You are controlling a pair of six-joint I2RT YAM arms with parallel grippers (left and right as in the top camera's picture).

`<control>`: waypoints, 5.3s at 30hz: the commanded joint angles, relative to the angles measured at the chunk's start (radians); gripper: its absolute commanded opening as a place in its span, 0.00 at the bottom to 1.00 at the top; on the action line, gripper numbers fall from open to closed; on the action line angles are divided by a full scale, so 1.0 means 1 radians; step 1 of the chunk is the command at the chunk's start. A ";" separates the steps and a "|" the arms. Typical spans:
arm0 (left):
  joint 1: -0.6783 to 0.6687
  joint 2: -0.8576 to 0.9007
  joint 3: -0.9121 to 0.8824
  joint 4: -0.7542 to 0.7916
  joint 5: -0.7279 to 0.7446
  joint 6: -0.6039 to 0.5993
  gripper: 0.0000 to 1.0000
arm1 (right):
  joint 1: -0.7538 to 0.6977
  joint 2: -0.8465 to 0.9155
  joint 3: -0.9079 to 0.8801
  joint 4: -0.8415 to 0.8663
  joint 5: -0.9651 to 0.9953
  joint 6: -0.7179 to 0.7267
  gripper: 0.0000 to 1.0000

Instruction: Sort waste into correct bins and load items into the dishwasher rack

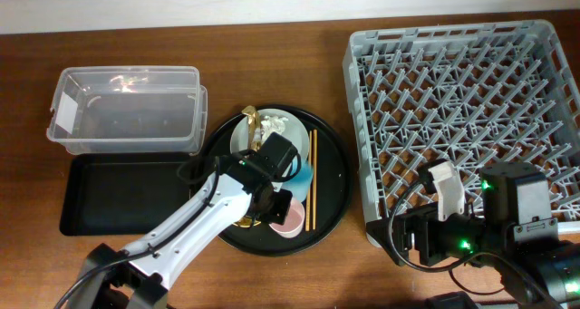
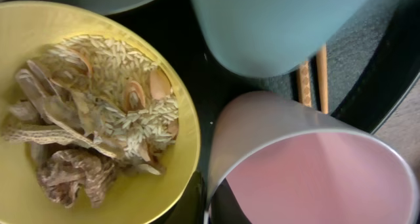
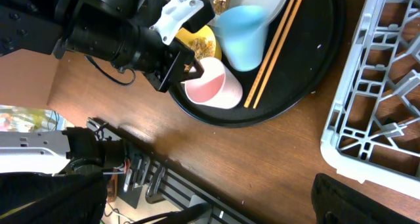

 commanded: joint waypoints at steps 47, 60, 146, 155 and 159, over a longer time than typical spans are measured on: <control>0.006 -0.165 0.230 -0.082 0.097 0.000 0.54 | 0.007 0.373 0.099 0.082 0.160 -0.032 0.81; -0.008 -0.599 0.231 -0.307 0.058 -0.072 0.65 | 0.269 0.936 0.055 0.331 0.333 -0.099 0.74; 0.274 -0.270 0.324 -0.101 0.787 0.145 0.00 | 0.333 -0.066 -0.131 0.433 0.063 0.209 0.95; 0.337 -0.303 0.324 -0.187 1.092 0.269 0.00 | 0.333 0.145 -0.131 0.826 -0.403 0.147 0.81; 0.371 -0.303 0.324 -0.209 1.098 0.289 0.00 | 0.268 0.084 -0.130 0.848 -0.489 0.103 0.87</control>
